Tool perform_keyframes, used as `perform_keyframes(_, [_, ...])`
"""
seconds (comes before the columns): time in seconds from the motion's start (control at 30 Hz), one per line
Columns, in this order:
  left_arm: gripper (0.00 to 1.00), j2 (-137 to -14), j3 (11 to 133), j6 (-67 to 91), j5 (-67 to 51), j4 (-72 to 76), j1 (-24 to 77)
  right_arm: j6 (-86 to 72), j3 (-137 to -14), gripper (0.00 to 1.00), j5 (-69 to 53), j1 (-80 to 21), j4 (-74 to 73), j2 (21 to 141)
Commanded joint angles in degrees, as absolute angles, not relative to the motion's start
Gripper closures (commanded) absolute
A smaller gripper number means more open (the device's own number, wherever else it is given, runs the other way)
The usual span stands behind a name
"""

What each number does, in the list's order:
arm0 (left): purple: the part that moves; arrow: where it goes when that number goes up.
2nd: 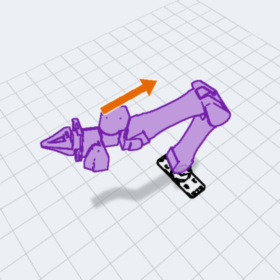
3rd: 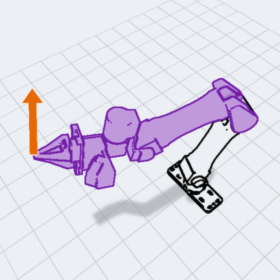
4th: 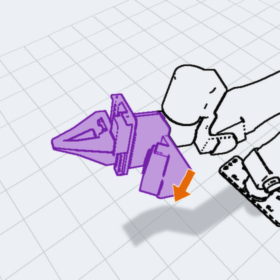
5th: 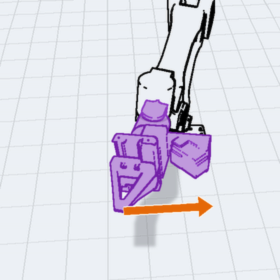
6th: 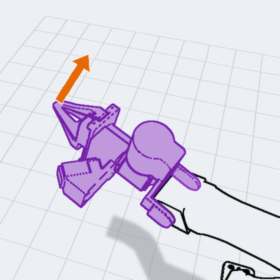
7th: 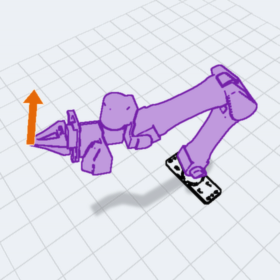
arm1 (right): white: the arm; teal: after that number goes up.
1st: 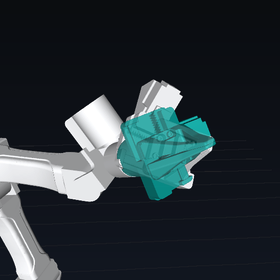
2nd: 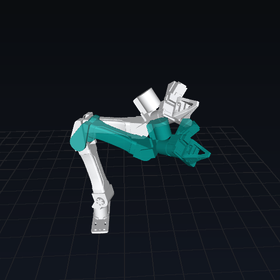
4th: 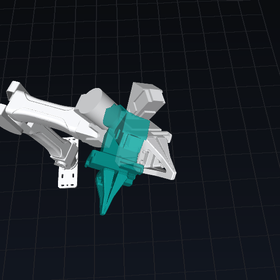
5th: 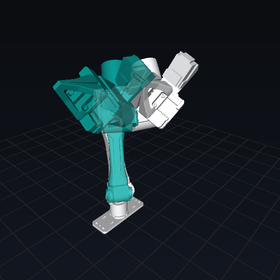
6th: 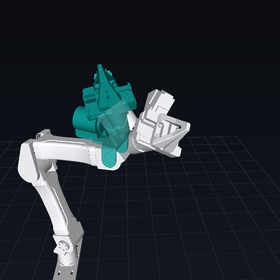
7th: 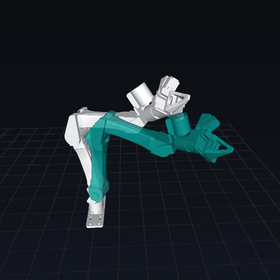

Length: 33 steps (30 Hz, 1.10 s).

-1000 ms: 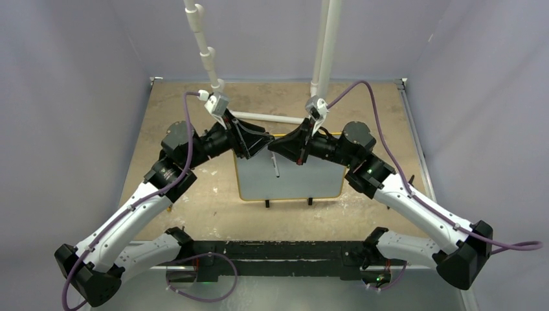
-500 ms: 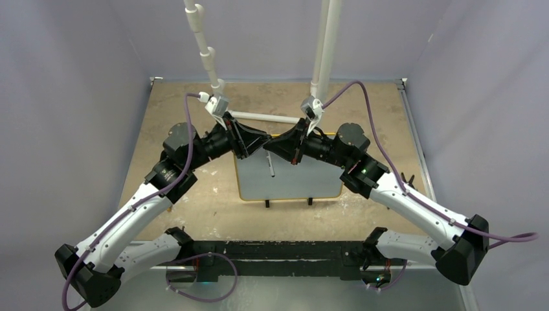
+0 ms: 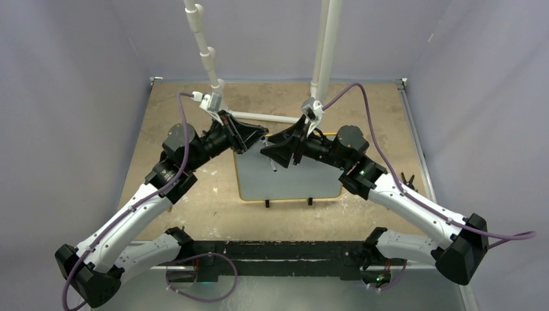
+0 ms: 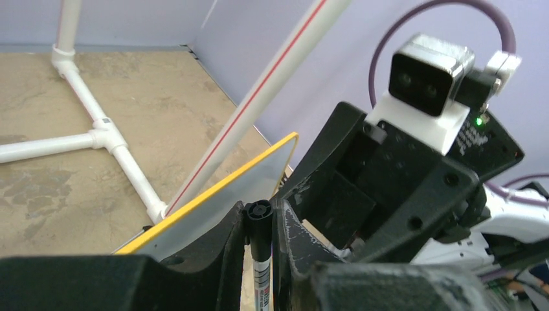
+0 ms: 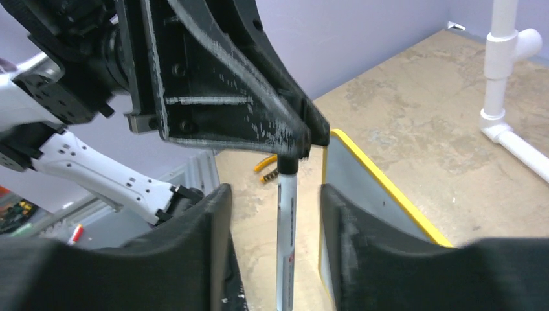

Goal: Write a sentence on the whiteboard
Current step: Pass from the right arm to the left, then open the pen cap from the whiteboard marker.

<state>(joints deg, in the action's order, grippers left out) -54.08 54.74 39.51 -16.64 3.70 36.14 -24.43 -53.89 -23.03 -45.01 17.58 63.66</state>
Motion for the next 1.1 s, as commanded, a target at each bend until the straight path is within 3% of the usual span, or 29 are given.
perform_keyframes(0.0, [1.00,-52.50,55.81,43.49,-9.87,6.64,36.30,-24.98,-52.04,0.36,-23.30,-45.35,21.01,62.34])
perform_keyframes(0.1, [1.00,-52.36,55.47,45.18,-8.63,8.20,36.31,-25.46,-50.75,0.27,-24.60,-45.51,21.76,62.03])
perform_keyframes(0.23, [1.00,-52.69,55.11,47.15,-8.99,9.95,36.30,-25.55,-49.93,0.33,-25.53,-45.77,21.71,61.94])
perform_keyframes(0.5, [1.00,-53.08,55.99,47.47,-7.98,10.16,36.32,-26.77,-48.26,0.99,-25.57,-45.89,23.13,61.91])
perform_keyframes(1.07, [1.00,-53.80,65.51,39.44,-0.18,3.80,36.27,-27.96,-42.01,1.00,-27.86,-46.49,22.64,57.66])
